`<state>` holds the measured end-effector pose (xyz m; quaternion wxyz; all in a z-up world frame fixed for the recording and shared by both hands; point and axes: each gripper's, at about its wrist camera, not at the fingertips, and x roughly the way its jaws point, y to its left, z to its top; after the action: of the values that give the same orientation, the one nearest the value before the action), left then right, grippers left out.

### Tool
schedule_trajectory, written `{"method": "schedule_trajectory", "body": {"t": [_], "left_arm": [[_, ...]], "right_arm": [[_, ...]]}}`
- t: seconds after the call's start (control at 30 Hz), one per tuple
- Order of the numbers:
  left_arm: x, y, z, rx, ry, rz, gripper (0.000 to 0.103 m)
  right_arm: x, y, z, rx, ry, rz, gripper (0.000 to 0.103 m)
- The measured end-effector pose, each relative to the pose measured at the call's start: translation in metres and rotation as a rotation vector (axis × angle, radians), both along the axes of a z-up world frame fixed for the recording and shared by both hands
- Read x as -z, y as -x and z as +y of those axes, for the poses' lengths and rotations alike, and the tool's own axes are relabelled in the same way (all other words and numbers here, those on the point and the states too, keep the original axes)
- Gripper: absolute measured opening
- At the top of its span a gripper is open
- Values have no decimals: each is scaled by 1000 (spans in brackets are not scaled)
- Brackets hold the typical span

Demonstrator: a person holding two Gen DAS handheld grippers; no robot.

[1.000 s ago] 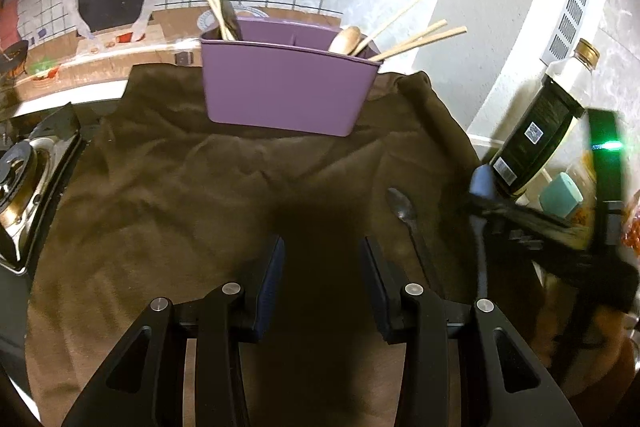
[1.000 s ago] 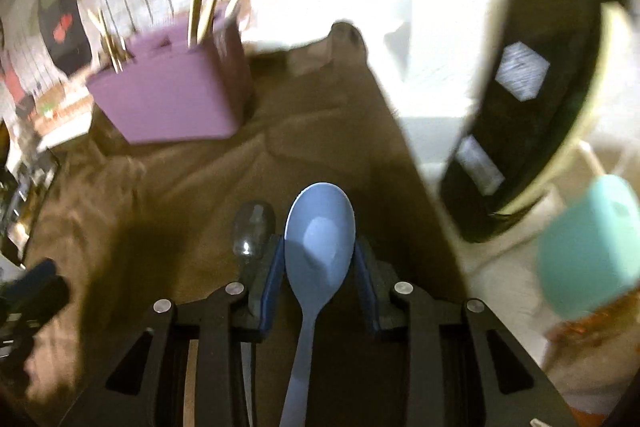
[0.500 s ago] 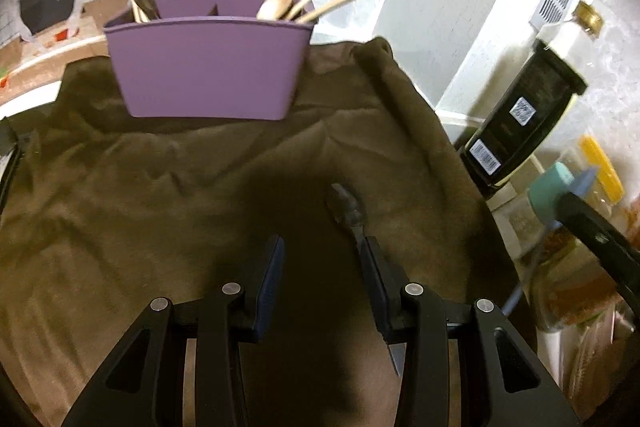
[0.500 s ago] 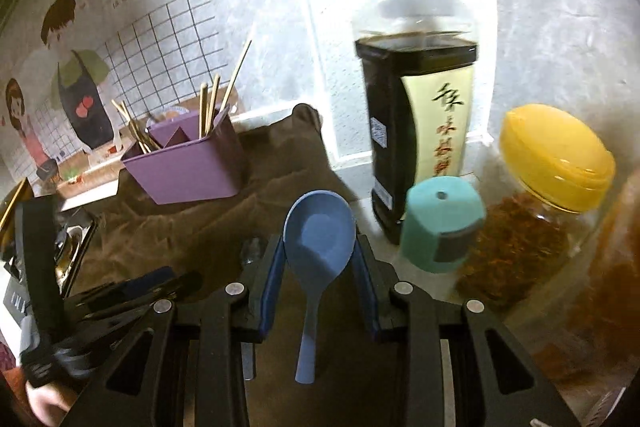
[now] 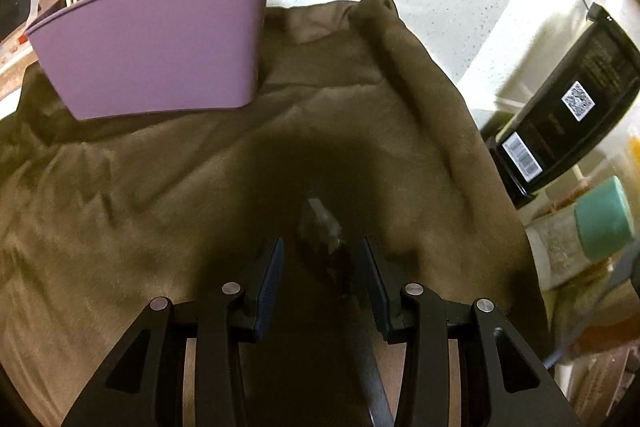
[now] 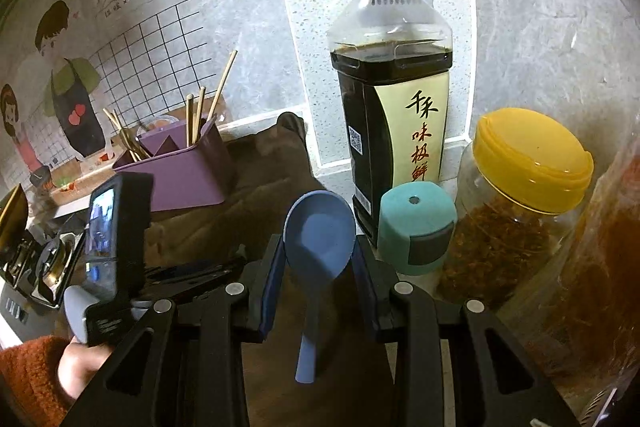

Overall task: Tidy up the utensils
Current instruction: 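Close the left tool on the black spoon while the right tool holds the blue spoon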

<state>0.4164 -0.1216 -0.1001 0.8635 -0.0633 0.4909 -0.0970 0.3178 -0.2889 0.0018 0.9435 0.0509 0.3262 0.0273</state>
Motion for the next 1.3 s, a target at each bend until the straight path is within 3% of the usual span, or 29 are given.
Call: {"method": "schedule_trajectory", "body": {"t": [0.2,0.37,0.6,0.83,1.0,1.13,1.3], "left_arm": [[2,-5,-10,-5,-51,-24,41],[2,-5,-20,5,-151,-36,41],[2,-4,2,-58,-162,-34,41],[-6,16,34,-31,-77,-51,43],[-7,30,61,-122,116,30,46],[1,21,45,-108,105,68,46],[2,10,16,-79,35,32,46]], "right_arm": [[1,-2,-1,7,11,5,31],[0,-4,1,11,27,1,31],[-2,-2,-1,16,34,-5,31],[-1,2,-6,9,16,-16,31],[2,-1,-9,8,-11,-9,31],[6,-4,-4,-13,-22,3,31],[4,-1,-3,-9,6,-15,31]]}}
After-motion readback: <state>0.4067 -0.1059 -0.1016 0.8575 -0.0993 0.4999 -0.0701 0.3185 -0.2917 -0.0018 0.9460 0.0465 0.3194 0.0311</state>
